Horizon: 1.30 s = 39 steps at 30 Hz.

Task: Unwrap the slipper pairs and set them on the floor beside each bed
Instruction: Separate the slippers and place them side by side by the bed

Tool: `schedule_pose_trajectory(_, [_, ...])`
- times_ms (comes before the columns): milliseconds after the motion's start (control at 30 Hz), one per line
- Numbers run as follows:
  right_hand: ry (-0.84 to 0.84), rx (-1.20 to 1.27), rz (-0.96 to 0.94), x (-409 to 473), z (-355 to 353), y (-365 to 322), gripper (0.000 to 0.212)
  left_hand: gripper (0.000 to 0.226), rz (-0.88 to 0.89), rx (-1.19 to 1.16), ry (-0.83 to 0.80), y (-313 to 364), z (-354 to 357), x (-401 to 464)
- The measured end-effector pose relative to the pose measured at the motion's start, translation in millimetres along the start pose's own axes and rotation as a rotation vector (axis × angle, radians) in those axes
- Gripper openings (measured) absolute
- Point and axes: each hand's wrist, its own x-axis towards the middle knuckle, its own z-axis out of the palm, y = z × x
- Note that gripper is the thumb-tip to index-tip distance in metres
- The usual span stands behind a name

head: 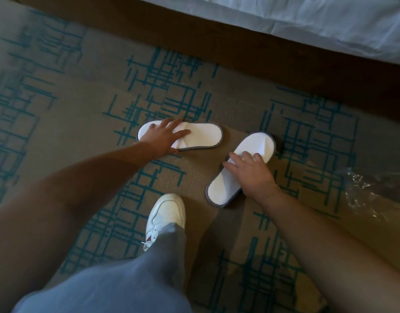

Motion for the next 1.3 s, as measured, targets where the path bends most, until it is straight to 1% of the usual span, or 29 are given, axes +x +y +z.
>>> schedule_pose_trajectory(100, [-0.006, -0.011, -0.007, 2, -2, 4, 0.087, 0.089, -0.008, -0.038, 0.003, -2, 1, 1])
schedule_pose_trajectory(200, [-0.007, 0.024, 0.005, 1, -2, 8, 0.088, 0.088, -0.012, -0.047, 0.009, -4, 0, 1])
schedule_pose_trajectory(333, [-0.044, 0.120, 0.134, -1, -3, 13, 0.098, 0.091, -0.202, -0.084, 0.070, -9, -1, -8])
schedule_pose_trajectory(400, [-0.078, 0.155, 0.168, -1, -6, 9, 0.101, 0.091, -0.238, -0.118, 0.063, -6, 2, -10])
schedule_pose_trajectory(467, [-0.107, 0.137, 0.142, 1, -12, 8, 0.103, 0.093, -0.244, -0.148, 0.033, -5, 1, -10])
schedule_pose_trajectory(600, [-0.113, -0.137, -0.040, 7, -28, 20, 0.115, 0.104, -0.201, -0.158, 0.031, -17, -3, -12])
schedule_pose_trajectory(633, [-0.112, -0.175, -0.069, 7, -28, 25, 0.115, 0.105, -0.192, -0.141, 0.042, -21, -1, -16])
schedule_pose_trajectory(733, [-0.117, -0.209, -0.072, 0, -18, 38, 0.110, 0.101, -0.173, -0.118, 0.006, -25, 10, -27])
schedule_pose_trajectory(833, [-0.049, -0.120, -0.057, -9, 0, 40, 0.097, 0.094, -0.198, -0.184, -0.011, -20, 20, -35])
schedule_pose_trajectory(900, [-0.036, -0.045, 0.002, -13, 11, 41, 0.095, 0.093, -0.242, -0.181, 0.021, -13, 23, -35])
schedule_pose_trajectory(967, [-0.029, 0.030, 0.131, -17, 18, 43, 0.097, 0.094, -0.303, -0.165, 0.046, -3, 24, -34])
schedule_pose_trajectory(1067, [-0.090, 0.154, 0.348, -23, 28, 38, 0.110, 0.095, -0.391, -0.215, 0.061, 10, 28, -31])
schedule_pose_trajectory(1200, [-0.141, 0.331, 0.604, -30, 40, 15, 0.112, 0.095, -0.403, -0.250, 0.066, 12, 33, -31])
schedule_pose_trajectory(1300, [-0.124, 0.439, 0.706, -19, 35, 7, 0.111, 0.093, -0.413, -0.287, 0.065, 12, 33, -31])
